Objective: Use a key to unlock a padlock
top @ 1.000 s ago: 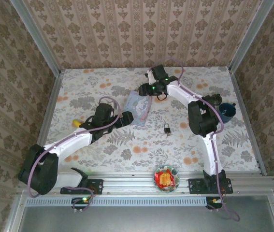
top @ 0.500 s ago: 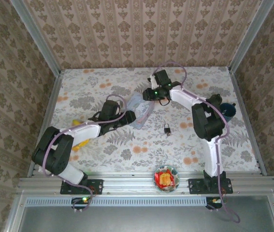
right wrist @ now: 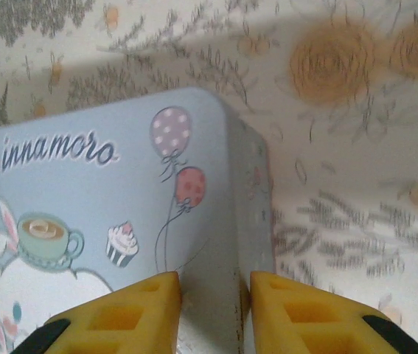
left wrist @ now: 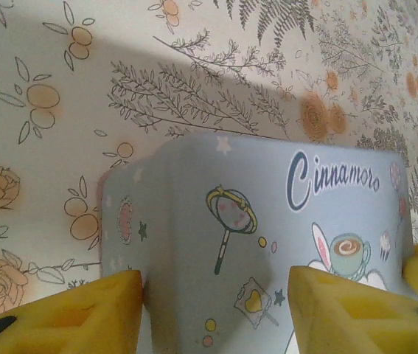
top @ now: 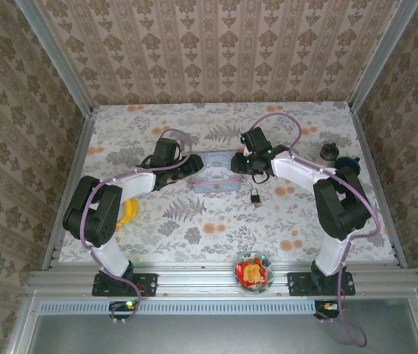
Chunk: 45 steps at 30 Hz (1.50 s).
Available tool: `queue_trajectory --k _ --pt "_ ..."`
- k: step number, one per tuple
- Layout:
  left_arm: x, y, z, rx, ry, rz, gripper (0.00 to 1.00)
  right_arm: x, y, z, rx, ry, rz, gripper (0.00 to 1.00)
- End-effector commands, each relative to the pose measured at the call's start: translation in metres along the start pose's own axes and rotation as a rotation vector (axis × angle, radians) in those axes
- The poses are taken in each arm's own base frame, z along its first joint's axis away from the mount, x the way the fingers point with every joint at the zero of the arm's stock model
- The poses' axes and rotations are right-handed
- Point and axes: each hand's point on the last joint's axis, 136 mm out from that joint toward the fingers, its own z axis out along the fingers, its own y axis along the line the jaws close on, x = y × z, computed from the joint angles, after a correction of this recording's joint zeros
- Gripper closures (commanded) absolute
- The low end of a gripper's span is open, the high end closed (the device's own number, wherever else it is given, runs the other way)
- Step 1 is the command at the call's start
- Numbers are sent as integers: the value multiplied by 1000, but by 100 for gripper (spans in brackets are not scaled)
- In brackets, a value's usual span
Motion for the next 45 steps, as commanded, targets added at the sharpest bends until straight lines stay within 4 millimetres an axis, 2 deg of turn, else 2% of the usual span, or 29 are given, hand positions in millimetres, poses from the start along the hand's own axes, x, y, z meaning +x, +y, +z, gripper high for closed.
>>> queue_trajectory --k 1,5,10,14,19,21,25,31,35,38,42,45 --pt "-7 -23 -2 81 -3 54 46 19 -4 -6 20 11 57 67" --pt "-5 -21 -5 77 -7 52 45 21 -4 -9 18 0 67 66" --pt "-5 -17 -16 61 -32 47 43 16 -7 -15 52 -12 51 56" --pt "-3 -18 -31 60 -51 53 40 7 -12 -30 96 -47 25 45" --pt "0 -17 -57 42 -96 64 33 -2 -18 -59 144 -109 -7 34" --pt "-8 -10 -74 16 -143 67 29 -3 -23 -73 165 -139 -20 31" --pt "-12 -4 -111 -49 -219 117 19 1 -37 -102 216 -193 -38 24" --pt "-14 22 -176 -205 -380 187 0 15 -66 -145 279 -296 -34 13" --pt "-14 43 -219 -311 -514 218 0 27 -85 -165 312 -353 -15 1" --pt "-13 62 -243 -397 -596 201 0 33 -96 -177 329 -395 -6 0" --pt "-13 75 -264 -445 -694 223 0 41 -114 -190 383 -455 14 0" --pt "-16 84 -271 -496 -739 265 0 44 -128 -199 440 -501 26 0"
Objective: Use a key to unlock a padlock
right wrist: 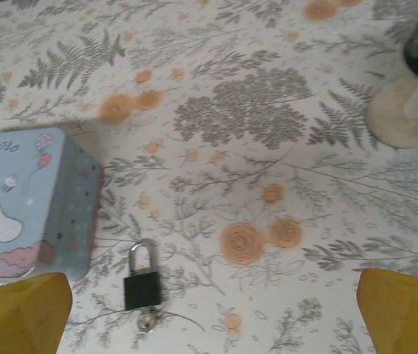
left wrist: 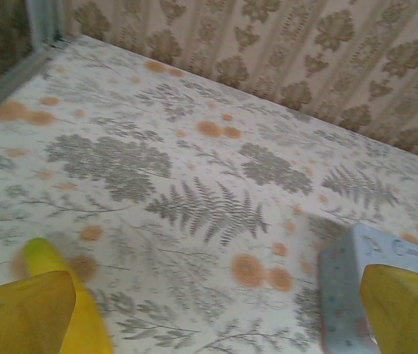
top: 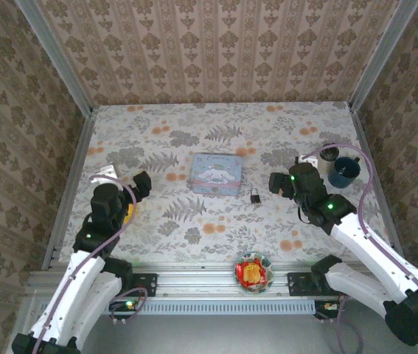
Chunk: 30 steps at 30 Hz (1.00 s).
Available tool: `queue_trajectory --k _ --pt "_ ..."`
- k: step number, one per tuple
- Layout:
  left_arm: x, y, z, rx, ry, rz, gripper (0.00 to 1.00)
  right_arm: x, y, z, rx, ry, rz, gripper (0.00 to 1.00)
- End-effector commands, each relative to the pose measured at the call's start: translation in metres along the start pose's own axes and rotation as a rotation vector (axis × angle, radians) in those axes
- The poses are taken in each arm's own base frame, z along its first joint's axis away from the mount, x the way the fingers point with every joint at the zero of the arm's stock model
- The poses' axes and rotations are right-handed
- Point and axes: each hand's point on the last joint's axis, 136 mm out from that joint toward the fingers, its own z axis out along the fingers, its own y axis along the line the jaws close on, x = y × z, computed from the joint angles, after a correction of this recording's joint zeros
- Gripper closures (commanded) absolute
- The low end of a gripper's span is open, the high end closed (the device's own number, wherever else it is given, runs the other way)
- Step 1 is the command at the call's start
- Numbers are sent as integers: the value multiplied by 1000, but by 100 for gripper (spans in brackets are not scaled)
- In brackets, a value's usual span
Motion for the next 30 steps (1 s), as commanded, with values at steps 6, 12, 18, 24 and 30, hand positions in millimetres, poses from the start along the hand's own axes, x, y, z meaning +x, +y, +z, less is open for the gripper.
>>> queue_trajectory --k 6,12,18,24,30 --pt "-18 38 18 -138 -92 135 0 -4 -44 -7 169 -165 -13 0" --pt "-20 52 47 -122 -124 184 0 -5 -54 -3 212 -250 -113 0" --pt "-8 50 66 -58 -186 315 0 -4 -59 5 242 -309 -177 0" --pt "7 42 75 14 -196 399 0 -4 -58 10 195 -416 -181 0" --pt "18 29 83 107 -191 447 0 -1 -73 13 209 -439 -124 0"
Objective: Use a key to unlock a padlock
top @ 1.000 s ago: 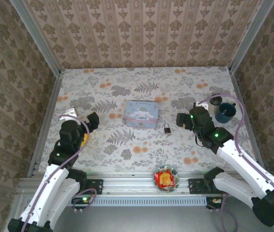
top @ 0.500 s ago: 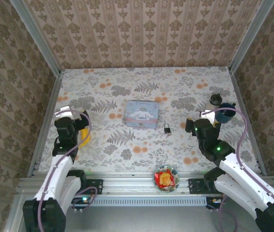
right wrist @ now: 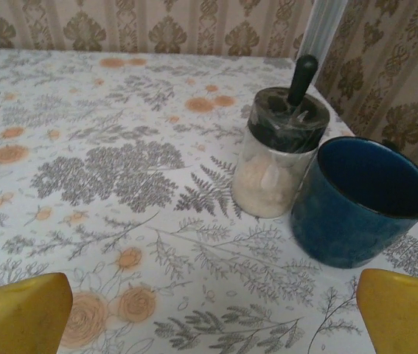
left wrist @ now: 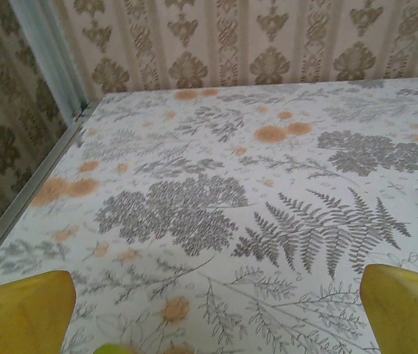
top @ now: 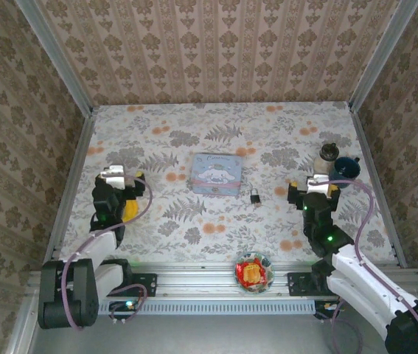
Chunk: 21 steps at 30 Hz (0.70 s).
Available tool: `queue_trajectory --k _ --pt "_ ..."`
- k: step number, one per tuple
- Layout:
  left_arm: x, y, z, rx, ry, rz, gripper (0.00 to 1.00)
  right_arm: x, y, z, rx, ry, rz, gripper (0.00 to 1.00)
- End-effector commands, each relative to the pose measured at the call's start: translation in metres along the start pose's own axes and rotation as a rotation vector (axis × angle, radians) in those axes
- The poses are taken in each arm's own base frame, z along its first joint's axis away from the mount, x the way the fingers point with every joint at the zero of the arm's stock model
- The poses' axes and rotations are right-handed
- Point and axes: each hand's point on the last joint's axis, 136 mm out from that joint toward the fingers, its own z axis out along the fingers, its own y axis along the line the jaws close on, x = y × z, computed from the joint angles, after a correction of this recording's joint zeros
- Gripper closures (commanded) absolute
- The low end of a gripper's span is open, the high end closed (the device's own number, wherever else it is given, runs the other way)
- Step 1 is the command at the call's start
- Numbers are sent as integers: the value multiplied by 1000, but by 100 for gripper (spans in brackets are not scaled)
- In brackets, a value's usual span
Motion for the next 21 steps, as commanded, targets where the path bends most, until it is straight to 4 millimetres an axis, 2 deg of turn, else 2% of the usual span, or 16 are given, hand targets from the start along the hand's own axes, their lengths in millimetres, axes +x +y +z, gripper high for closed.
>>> queue_trajectory --k 1,11,21 --pt "-14 -14 2 83 -90 58 0 -17 -5 0 -3 -80 63 0" --pt "8 -28 26 171 -59 100 0 -17 -14 6 3 -103 90 0" --pt "30 -26 52 164 1 98 0 -11 -24 22 27 -102 134 0"
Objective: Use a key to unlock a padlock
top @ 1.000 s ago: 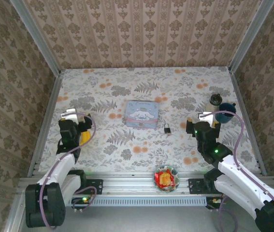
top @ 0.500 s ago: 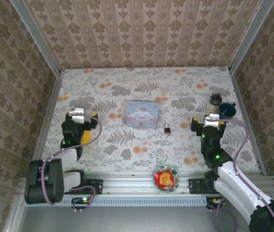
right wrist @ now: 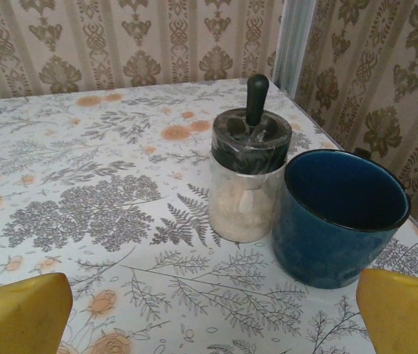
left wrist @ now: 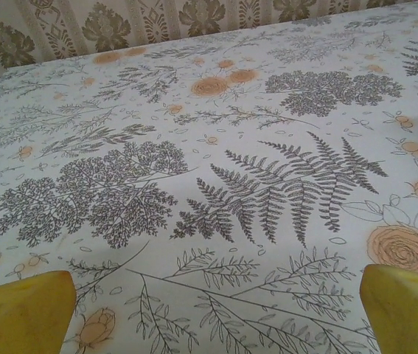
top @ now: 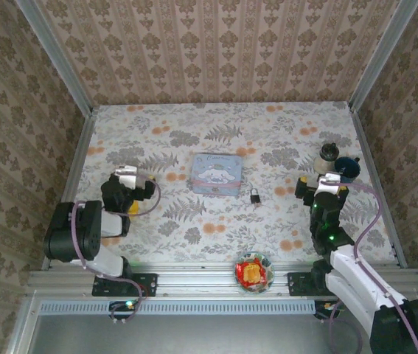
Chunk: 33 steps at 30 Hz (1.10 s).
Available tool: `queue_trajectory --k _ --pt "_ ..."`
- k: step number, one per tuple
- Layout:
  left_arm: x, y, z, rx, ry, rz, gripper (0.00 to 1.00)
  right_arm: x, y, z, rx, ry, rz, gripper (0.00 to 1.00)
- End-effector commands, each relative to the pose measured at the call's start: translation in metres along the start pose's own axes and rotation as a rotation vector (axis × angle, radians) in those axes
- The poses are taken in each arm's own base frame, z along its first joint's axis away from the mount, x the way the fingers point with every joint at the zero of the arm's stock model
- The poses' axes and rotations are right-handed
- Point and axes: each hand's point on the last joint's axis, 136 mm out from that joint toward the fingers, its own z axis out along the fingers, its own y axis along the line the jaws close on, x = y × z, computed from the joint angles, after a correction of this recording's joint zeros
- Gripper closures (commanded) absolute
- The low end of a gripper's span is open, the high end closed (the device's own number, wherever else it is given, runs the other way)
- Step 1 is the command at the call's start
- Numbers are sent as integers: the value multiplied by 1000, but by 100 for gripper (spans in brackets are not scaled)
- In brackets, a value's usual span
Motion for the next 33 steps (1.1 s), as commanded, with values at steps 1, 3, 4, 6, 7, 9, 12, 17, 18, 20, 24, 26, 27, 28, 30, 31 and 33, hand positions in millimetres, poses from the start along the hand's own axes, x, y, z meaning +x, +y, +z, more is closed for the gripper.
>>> queue_trajectory --k 1,3,4,6,7,9,12,17,18,20,24,26,27,28,30,31,33 --pt "-22 5 8 4 -53 25 0 -10 2 5 -17 -48 37 0" --pt "-22 6 12 15 -43 17 0 -9 3 9 -24 -51 42 0" --pt "-22 6 13 35 -33 7 0 -9 4 11 -30 -54 44 0" --pt "-22 11 18 39 -11 -19 0 -10 6 16 -39 -60 42 0" --pt "-22 13 17 38 -9 -35 0 -11 7 20 -46 -62 39 0" --pt "-21 17 17 33 -10 -48 0 -9 8 27 -56 -61 35 0" --pt "-20 22 17 1 -6 -57 0 -6 11 42 -63 -53 40 0" --pt "-19 30 17 -45 0 -74 0 -10 24 60 -111 -76 42 0" --pt "-19 30 17 -45 0 -75 0 -8 26 65 -119 -64 44 0" --pt "-19 30 17 -45 1 -74 0 -3 32 73 -134 -50 40 0" --pt "-19 30 17 -46 1 -74 0 15 37 84 -143 -32 37 0" --pt "-19 30 17 -46 1 -75 0 17 35 86 -124 -39 45 0" --pt "-19 30 17 -46 1 -74 0 19 35 87 -124 -21 45 0" --pt "-19 30 17 -46 0 -75 0 19 34 88 -117 -8 46 0" --pt "-19 30 17 -47 2 -74 0 19 35 94 -116 11 43 0" --pt "-19 30 17 -47 1 -75 0 20 38 97 -130 33 32 0" --pt "-19 30 17 -46 1 -74 0 21 49 104 -172 69 4 0"
